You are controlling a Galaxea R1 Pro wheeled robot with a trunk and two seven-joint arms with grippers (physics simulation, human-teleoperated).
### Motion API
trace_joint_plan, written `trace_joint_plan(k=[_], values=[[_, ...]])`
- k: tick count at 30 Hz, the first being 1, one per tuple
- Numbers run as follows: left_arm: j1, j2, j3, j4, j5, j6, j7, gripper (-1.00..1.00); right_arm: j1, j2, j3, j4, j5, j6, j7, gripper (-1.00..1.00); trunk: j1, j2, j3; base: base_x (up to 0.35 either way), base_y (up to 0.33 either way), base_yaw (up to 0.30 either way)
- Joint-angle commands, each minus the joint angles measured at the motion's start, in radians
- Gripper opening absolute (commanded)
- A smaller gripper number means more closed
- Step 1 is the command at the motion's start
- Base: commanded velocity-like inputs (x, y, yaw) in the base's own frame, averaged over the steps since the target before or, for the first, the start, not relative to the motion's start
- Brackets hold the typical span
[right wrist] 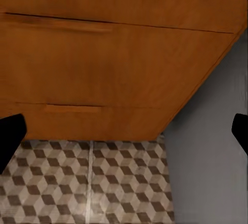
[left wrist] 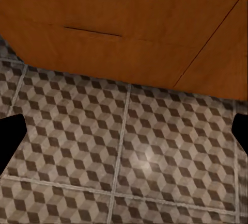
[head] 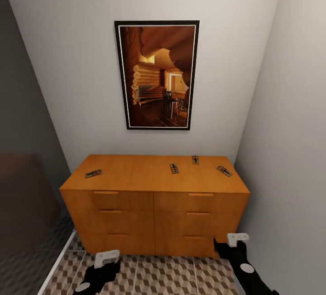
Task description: Take the four mousetraps from the cabinet in the bathroom and place them on the bathroom floor. Make sure all four end up on the same floor surface, and ensure that at least two of them are either under or directly next to the same bathroom sink.
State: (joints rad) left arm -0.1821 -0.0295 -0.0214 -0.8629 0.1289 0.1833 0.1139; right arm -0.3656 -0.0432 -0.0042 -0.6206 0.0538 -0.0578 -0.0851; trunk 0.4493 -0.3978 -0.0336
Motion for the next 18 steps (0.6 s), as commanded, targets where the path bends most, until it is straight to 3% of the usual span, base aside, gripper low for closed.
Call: trace_joint_plan(k=[1, 5, 18], values=[[0.0, 0.0, -0.002, -0.034, 0.011, 0.02, 0.007, 1.0, -0.001, 0.0, 0.0, -0.026, 0.005, 0.009, -0.003, 1.0, 0.001, -0.002, -0.002, 0.0, 0.0, 0.0], [0.0, 0.0, -0.003, -0.18, 0.012, 0.061, 0.007, 1.0, -0.001, 0.0, 0.0, -0.15, 0.005, 0.059, -0.001, 1.0, 0.001, -0.002, -0.002, 0.0, 0.0, 0.0], [0.0, -0.005, -0.003, -0.49, 0.014, 0.112, 0.007, 1.0, -0.001, 0.006, 0.0, -0.47, -0.004, 0.122, -0.001, 1.0, 0.001, -0.002, -0.002, 0.0, 0.0, 0.0]])
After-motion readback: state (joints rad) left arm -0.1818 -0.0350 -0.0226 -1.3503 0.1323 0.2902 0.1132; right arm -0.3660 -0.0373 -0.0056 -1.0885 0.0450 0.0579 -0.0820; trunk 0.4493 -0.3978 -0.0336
